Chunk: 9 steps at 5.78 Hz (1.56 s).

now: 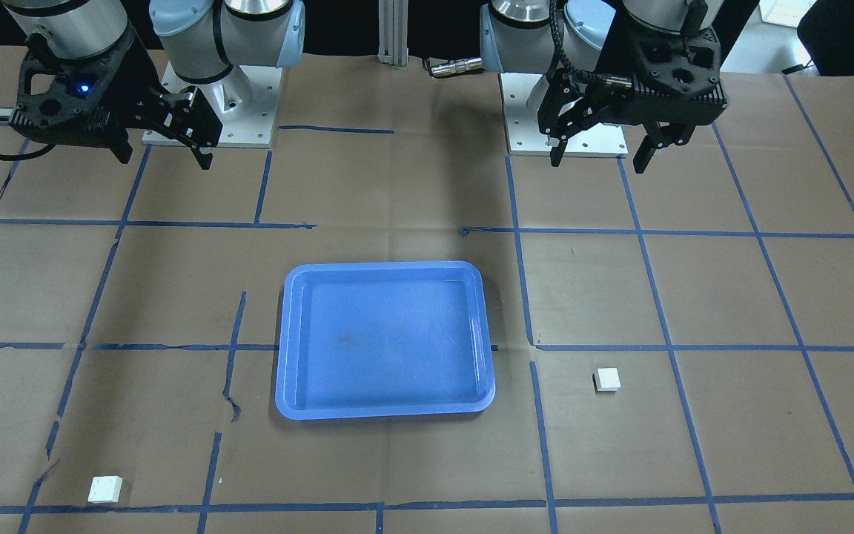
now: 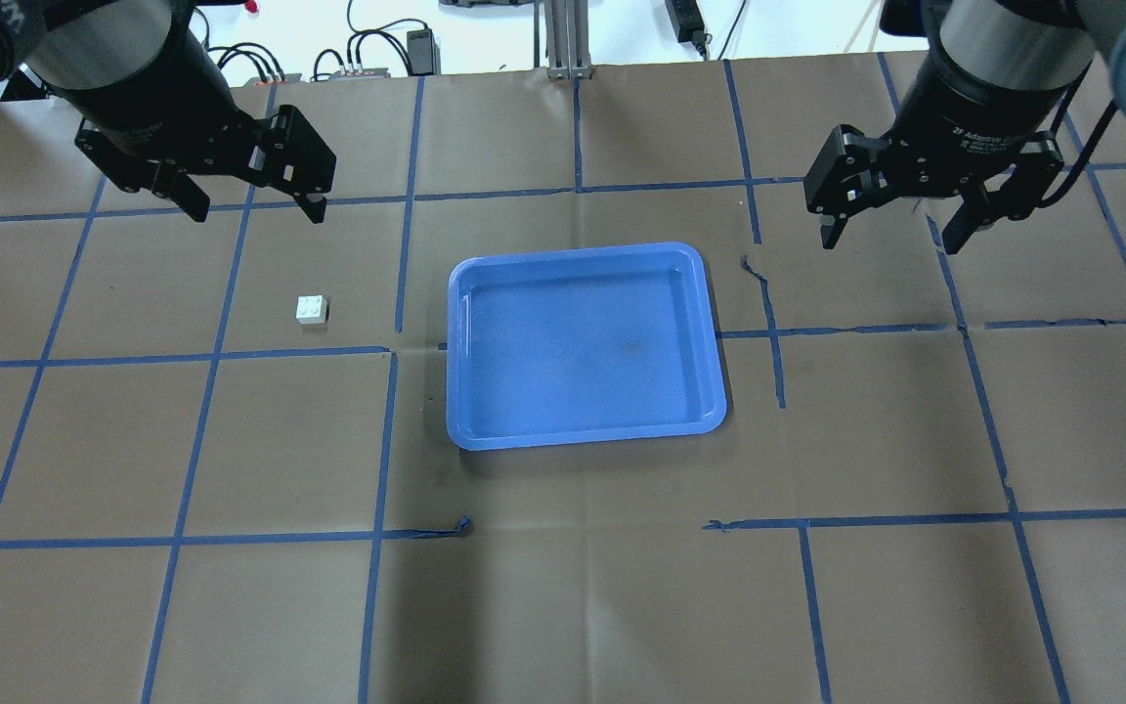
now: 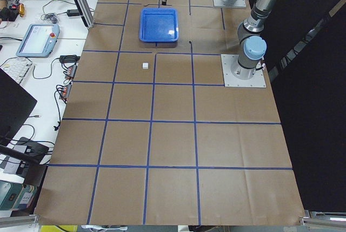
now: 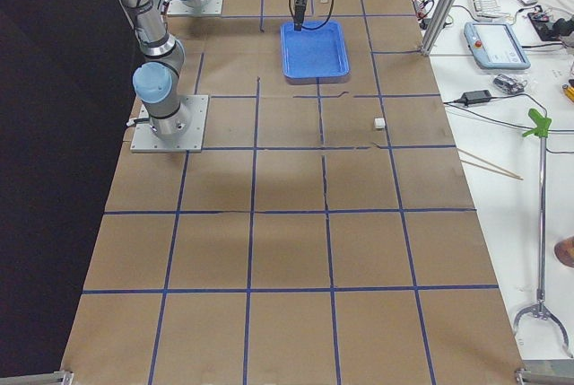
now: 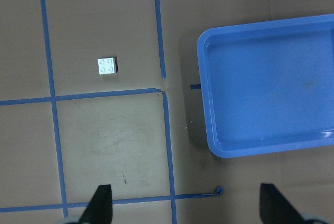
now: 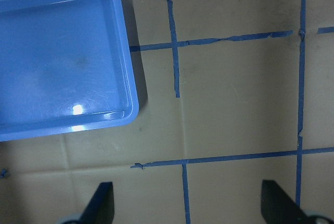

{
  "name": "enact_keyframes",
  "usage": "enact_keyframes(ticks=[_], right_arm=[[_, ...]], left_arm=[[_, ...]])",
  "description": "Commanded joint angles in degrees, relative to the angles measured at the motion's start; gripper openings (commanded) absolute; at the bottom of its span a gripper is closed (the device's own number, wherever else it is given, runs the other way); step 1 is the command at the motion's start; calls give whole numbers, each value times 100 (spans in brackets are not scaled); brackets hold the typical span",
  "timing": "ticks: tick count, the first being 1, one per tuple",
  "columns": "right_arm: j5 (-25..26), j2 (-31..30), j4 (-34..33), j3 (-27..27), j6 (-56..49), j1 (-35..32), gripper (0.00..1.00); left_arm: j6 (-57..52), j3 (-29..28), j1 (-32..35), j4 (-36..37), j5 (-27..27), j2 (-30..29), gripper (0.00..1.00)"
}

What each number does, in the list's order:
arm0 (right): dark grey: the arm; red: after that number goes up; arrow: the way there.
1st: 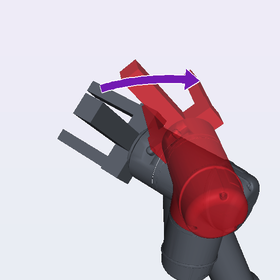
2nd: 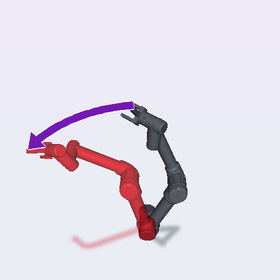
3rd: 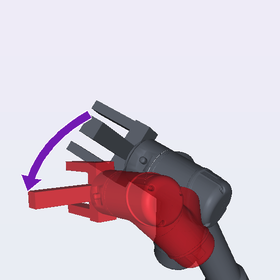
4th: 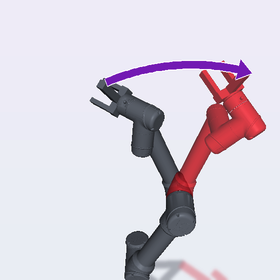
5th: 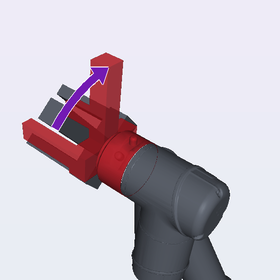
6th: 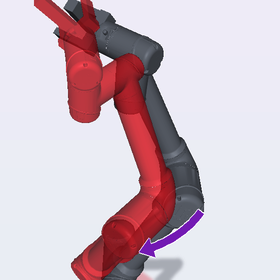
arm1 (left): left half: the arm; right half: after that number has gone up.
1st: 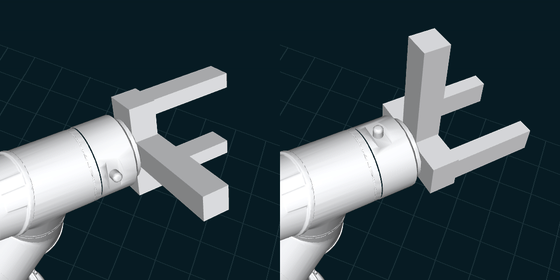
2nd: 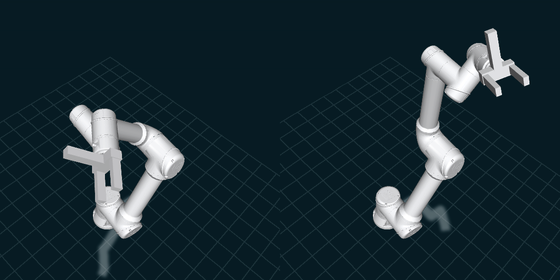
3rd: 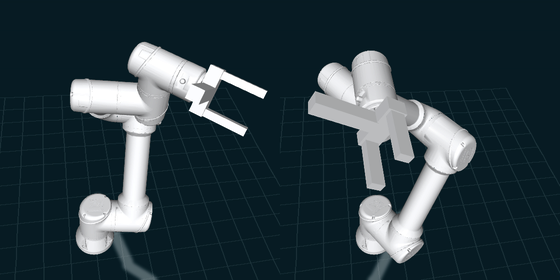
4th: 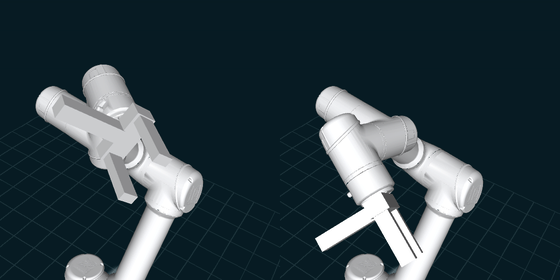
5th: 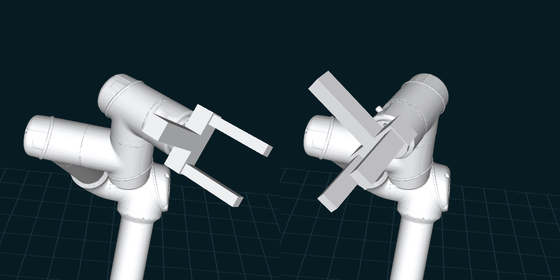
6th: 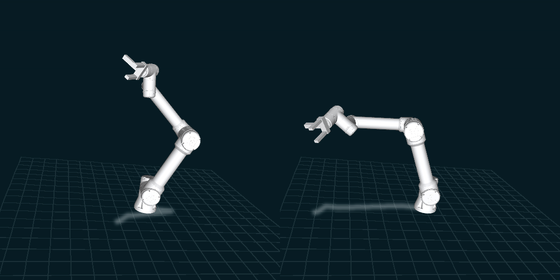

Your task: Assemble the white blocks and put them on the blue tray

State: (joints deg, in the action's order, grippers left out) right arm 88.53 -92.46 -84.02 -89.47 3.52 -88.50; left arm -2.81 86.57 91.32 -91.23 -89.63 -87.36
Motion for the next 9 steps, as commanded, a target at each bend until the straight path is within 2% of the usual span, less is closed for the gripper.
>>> enact_keyframes(ticks=[1, 6, 7, 8, 9], right_arm=[[6, 0, 0, 0, 0, 0, 100], [-2, 26, 9, 43, -104, 0, 100], [-2, 44, -9, 70, -480, 0, 100], [6, 44, -400, 35, -1510, 8, 100], [15, 44, -544, 26, -2443, 17, 100]], left_arm=[[0, 0, 0, 0, 7, -1, 99], [-79, -69, -123, -26, 42, 8, 99], [-88, 26, -219, -131, 34, -244, 99], [-262, 96, -490, -124, 25, -534, 99], [-603, 219, -849, 242, 42, -1181, 99]])
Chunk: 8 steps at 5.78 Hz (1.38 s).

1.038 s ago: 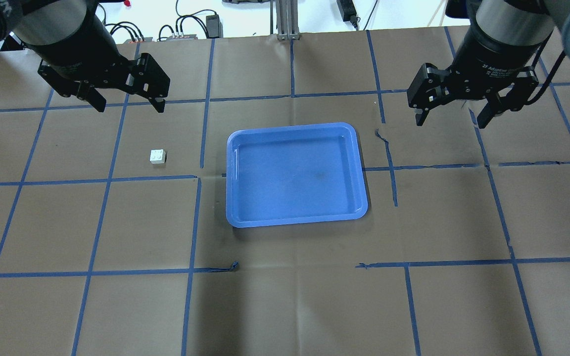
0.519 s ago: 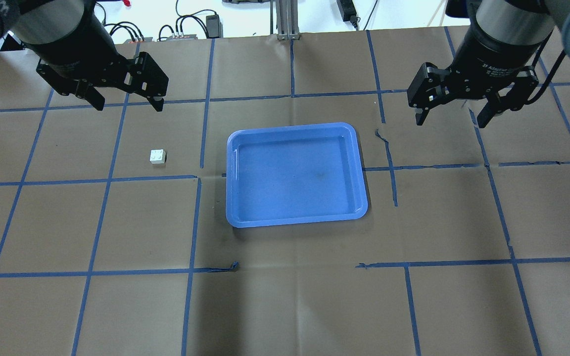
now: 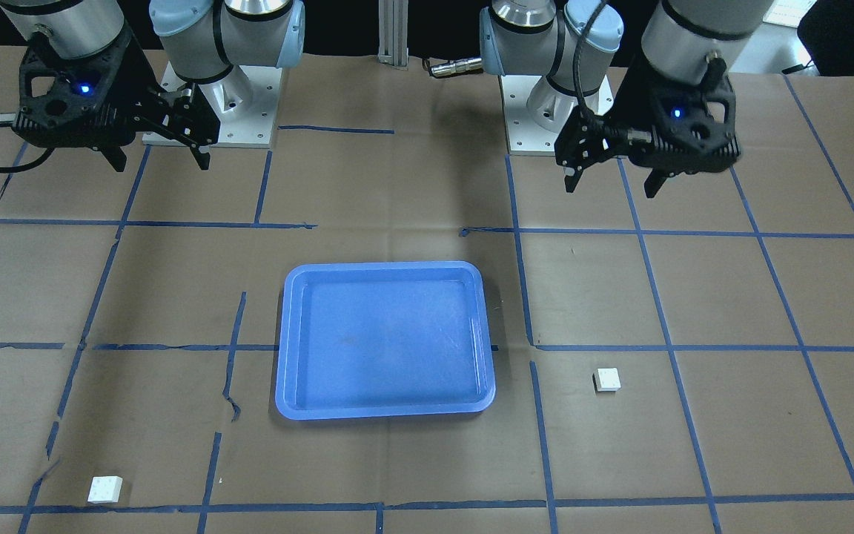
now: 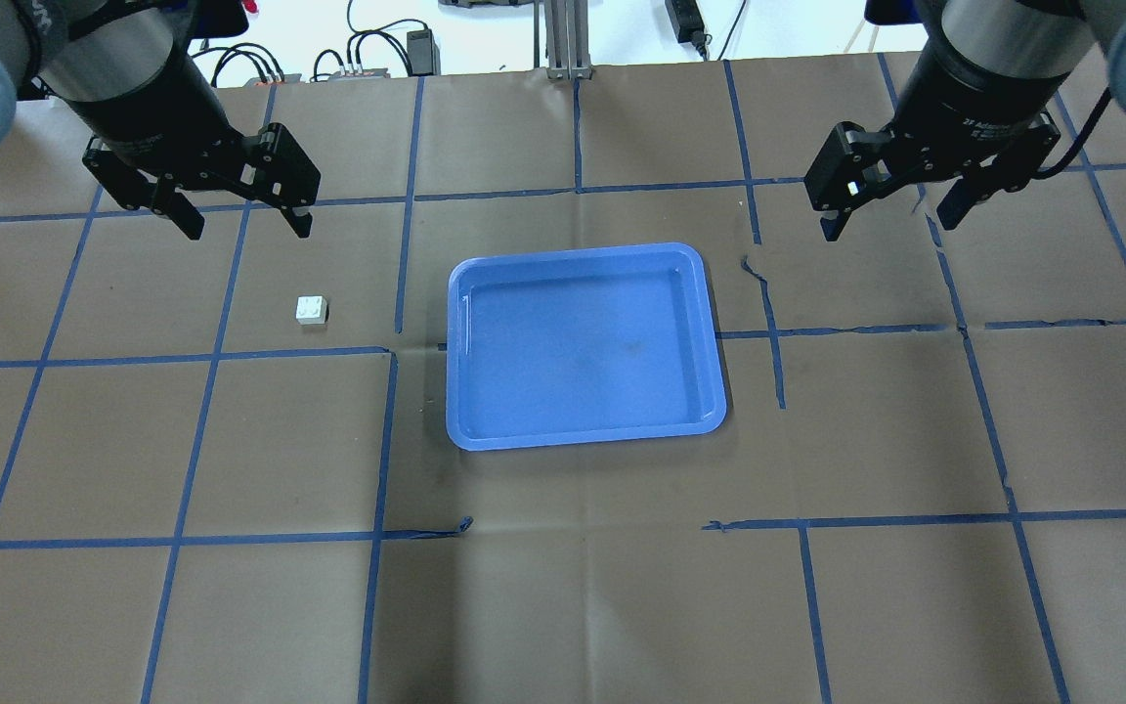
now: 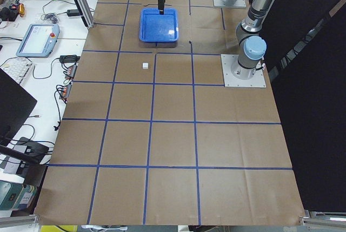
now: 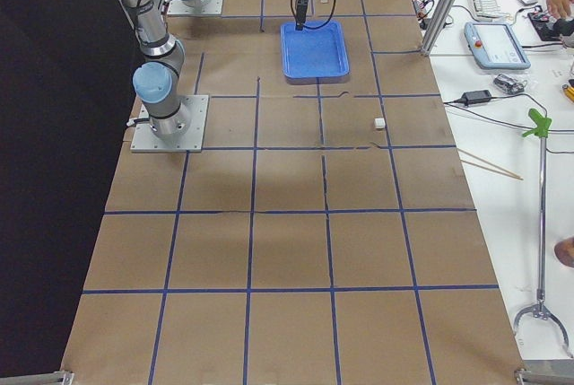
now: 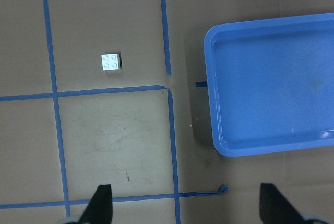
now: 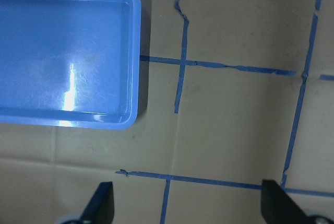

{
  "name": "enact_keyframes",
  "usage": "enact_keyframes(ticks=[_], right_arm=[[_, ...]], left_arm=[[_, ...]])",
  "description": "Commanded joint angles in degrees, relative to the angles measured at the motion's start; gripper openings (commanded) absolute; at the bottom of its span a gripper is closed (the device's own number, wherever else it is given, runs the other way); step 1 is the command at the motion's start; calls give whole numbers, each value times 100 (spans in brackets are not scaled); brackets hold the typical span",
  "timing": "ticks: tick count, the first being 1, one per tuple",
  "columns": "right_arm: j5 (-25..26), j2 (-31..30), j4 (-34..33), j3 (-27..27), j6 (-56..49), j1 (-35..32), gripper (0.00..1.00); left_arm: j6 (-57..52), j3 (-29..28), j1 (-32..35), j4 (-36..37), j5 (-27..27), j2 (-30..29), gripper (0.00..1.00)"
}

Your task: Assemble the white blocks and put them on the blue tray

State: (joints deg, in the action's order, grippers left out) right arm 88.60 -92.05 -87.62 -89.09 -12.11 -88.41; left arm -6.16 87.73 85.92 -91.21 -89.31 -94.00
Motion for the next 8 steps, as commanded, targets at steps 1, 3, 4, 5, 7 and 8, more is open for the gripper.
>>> enact_keyframes(ticks=[1, 3, 4, 5, 7, 8], right_arm=[[43, 2, -281, -12, -1803, 17, 100], [429, 2, -378, -47, -3867, 26, 100], [630, 20, -370, -47, -4426, 26, 100], [684, 177, -379, -47, -4980, 43, 100], [458, 695, -501, 128, -6571, 592, 100], [56, 1114, -458, 529, -7429, 919, 100]], left_arm=[[-707, 148, -496, 1297, -7, -1210, 99], [-1113, 672, -769, 2864, 36, -1953, 99], [-1263, 850, -787, 3655, -16, -2304, 99], [-1248, 895, -787, 3889, 1, -2472, 99], [-1151, 904, -752, 3831, 89, -2614, 99], [-1151, 956, -752, 3708, 55, -2667, 99]])
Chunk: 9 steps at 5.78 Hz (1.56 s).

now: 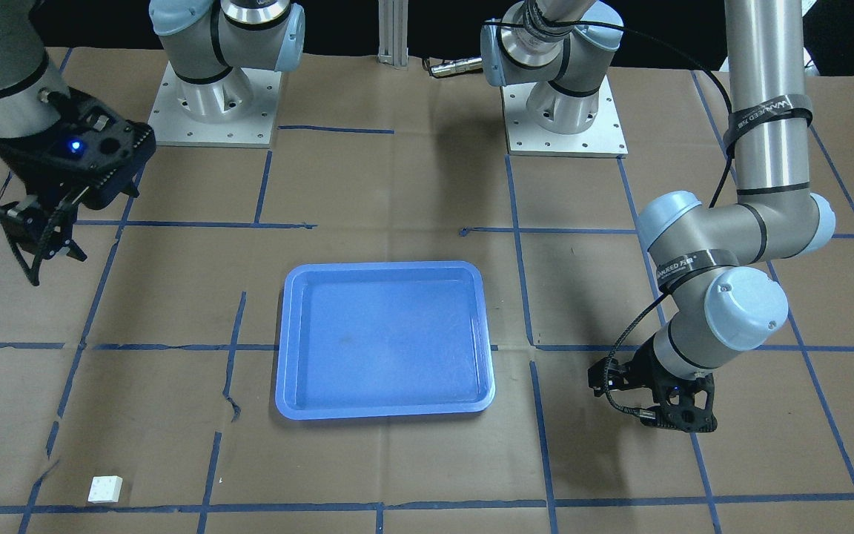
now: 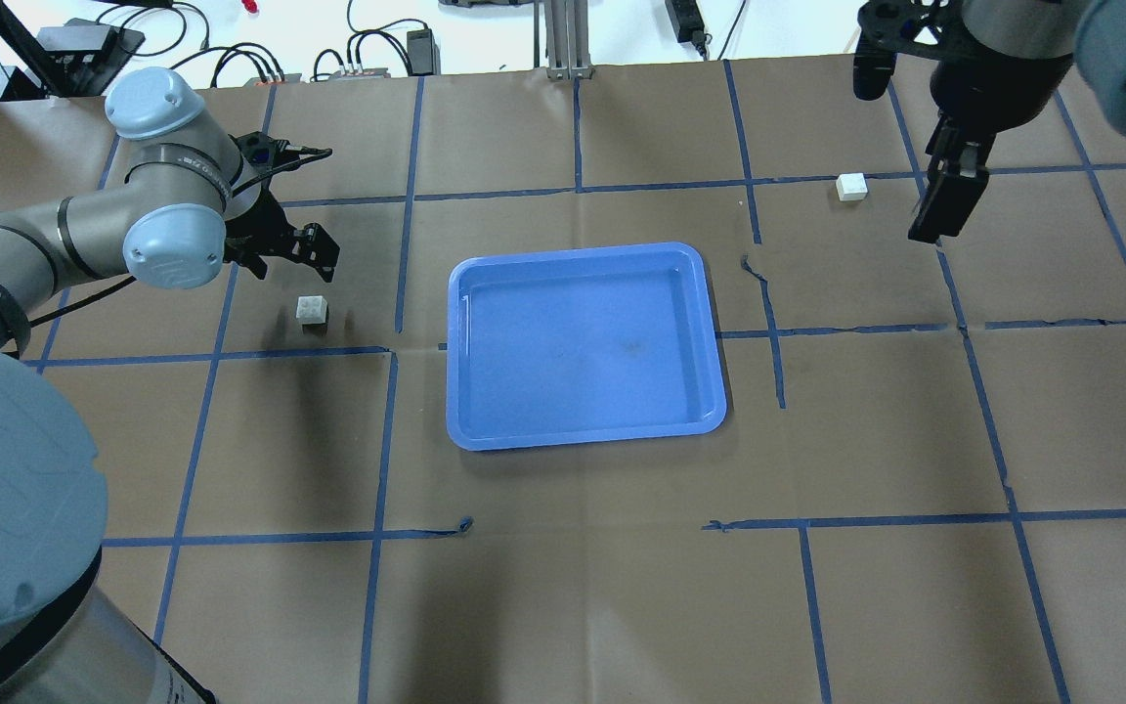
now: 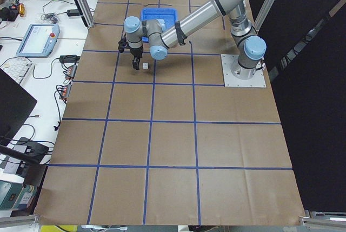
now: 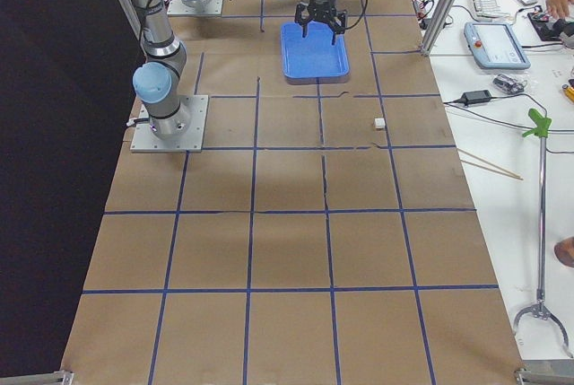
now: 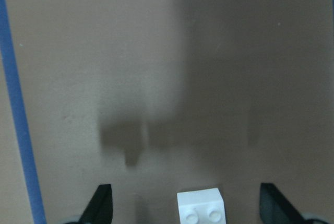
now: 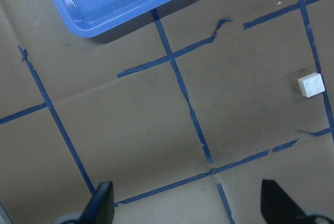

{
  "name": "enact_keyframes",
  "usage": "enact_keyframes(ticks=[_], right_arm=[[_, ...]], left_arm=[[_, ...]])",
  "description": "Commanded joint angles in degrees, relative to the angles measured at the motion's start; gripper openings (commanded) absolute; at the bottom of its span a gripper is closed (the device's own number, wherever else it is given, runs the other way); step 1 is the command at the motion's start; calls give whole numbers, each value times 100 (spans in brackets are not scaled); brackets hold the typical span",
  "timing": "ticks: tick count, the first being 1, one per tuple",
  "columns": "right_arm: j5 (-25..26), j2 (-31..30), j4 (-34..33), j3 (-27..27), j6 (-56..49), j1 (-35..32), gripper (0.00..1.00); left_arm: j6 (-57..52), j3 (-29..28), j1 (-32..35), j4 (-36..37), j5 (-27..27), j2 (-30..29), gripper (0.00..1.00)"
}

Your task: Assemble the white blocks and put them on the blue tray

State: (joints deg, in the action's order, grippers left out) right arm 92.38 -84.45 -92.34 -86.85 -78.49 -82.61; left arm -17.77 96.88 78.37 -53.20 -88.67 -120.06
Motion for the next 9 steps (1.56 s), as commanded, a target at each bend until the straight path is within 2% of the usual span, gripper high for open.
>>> enact_keyframes(ticks=[1, 3, 4, 5, 7, 8, 9], right_arm=[[-308, 942, 14, 1005, -1617, 368, 100], [-422, 2085, 67, 2308, -2955, 787, 100], [-692, 2569, 58, 2661, -3205, 886, 100], [-1243, 2861, -38, 2700, -3486, 974, 100], [-2307, 3476, -65, 2665, -3875, 1281, 100], [-2739, 3741, -213, 2639, -3884, 1282, 100], [-2960, 3952, -371, 2638, -3884, 1326, 100]], left_arm=[[10, 137, 3, -147, 8, -105, 96], [10, 261, 3, -147, -1, -71, 64], [1, 261, 3, -138, -1, -62, 39], [10, 243, 3, -138, -1, -44, 22], [-244, 226, 177, -51, 16, 130, 21], [-462, 52, 500, -164, 25, 340, 21], [-830, -11, 817, -217, 25, 464, 22]])
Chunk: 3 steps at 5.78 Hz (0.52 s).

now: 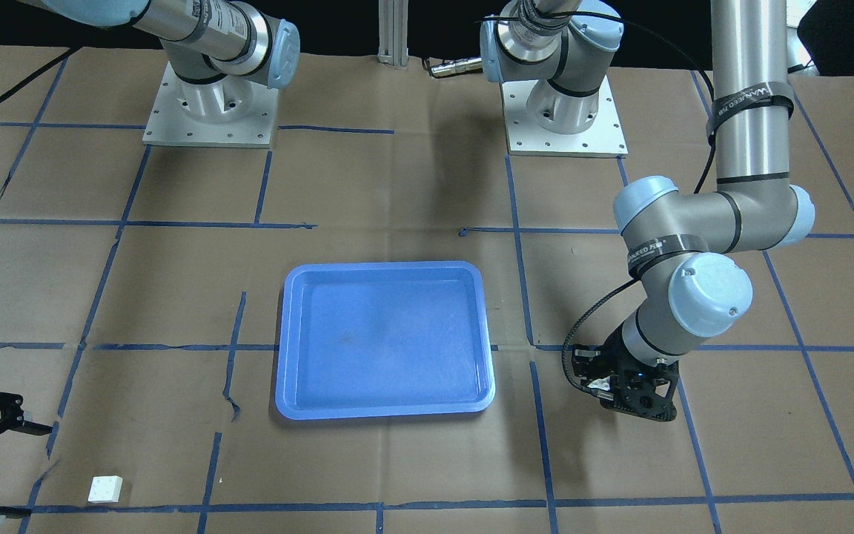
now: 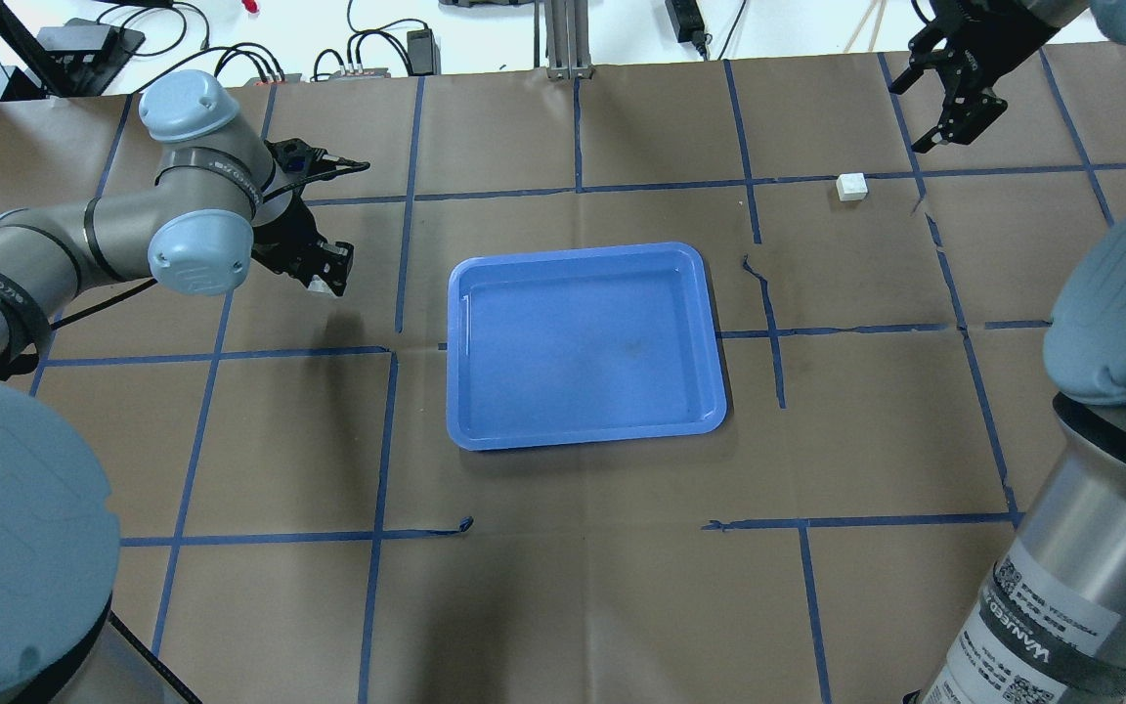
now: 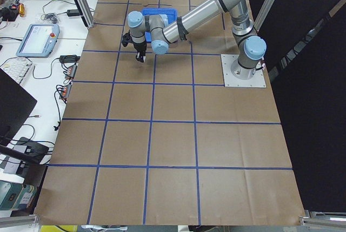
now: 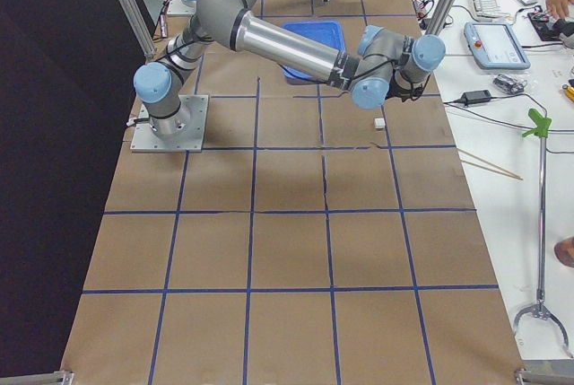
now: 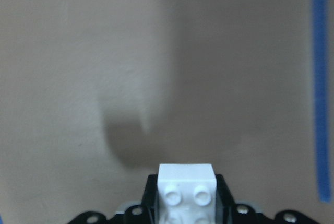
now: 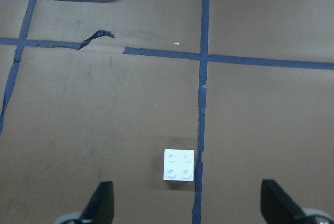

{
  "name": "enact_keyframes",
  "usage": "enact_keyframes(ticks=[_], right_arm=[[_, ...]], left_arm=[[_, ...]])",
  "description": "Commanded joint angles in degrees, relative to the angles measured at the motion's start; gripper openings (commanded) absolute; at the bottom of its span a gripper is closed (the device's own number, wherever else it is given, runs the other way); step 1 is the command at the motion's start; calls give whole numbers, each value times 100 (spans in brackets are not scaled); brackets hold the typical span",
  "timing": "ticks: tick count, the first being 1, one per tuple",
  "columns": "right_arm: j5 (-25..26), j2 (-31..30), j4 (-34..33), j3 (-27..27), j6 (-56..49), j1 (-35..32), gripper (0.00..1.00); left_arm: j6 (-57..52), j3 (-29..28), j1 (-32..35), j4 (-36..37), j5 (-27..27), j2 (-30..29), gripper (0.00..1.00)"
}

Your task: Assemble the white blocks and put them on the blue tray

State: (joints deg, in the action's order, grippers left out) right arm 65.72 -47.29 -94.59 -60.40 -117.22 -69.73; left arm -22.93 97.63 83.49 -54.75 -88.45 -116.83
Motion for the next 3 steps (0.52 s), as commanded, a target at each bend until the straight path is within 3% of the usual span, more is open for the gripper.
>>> enact_keyframes(ticks=[1, 2, 3], right_arm=[[-523, 455, -209, -16, -20, 143, 100], [-647, 622, -444, -129, -150, 205, 100], [-735, 633, -455, -339, -169, 206, 100]], left_arm=[[-1275, -69, 961, -71, -49, 204, 23], [-1502, -34, 1507, -158, -93, 292, 23], [-2592, 1, 1852, -150, -94, 223, 26]])
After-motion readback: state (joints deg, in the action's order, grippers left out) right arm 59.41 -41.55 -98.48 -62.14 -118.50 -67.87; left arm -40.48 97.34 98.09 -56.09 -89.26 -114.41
